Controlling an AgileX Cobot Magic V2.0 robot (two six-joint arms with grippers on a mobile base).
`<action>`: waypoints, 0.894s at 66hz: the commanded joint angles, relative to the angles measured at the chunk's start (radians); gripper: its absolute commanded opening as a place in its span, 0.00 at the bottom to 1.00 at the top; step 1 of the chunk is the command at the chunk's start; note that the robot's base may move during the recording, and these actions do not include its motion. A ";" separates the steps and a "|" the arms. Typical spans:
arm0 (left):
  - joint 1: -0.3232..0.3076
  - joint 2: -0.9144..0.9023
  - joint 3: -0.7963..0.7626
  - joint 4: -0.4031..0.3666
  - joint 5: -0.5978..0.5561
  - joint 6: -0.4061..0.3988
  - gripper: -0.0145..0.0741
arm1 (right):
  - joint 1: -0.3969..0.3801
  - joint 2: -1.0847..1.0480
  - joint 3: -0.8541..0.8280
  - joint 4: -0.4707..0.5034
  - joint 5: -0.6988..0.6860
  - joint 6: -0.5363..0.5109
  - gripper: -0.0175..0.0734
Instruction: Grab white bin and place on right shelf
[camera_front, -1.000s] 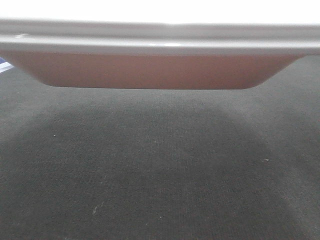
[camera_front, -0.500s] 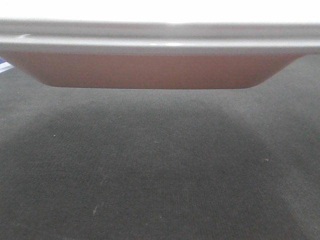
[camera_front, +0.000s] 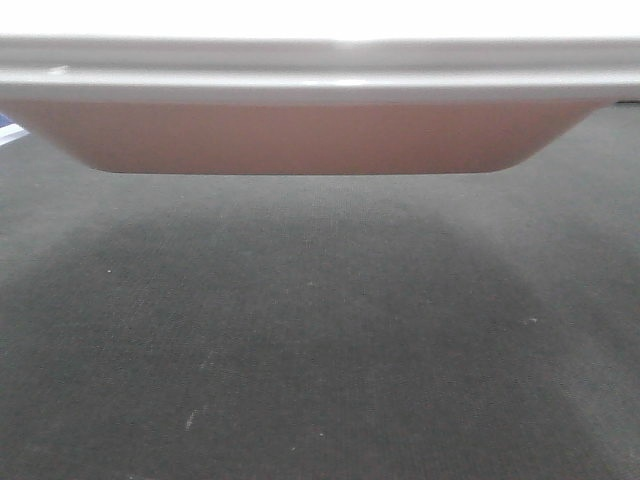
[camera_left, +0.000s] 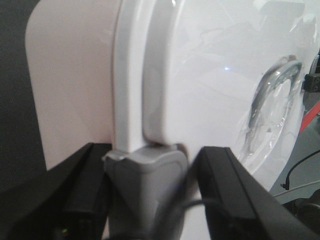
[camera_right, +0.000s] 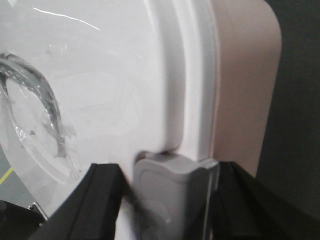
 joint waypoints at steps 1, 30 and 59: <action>-0.016 -0.022 -0.028 -0.160 0.120 0.010 0.44 | 0.010 -0.016 -0.028 0.205 0.046 -0.012 0.65; -0.016 -0.022 -0.028 -0.160 0.120 0.010 0.44 | 0.010 -0.016 -0.028 0.205 0.046 -0.012 0.65; -0.016 -0.022 -0.028 -0.160 0.120 0.010 0.44 | 0.010 -0.016 -0.028 0.205 0.046 -0.012 0.65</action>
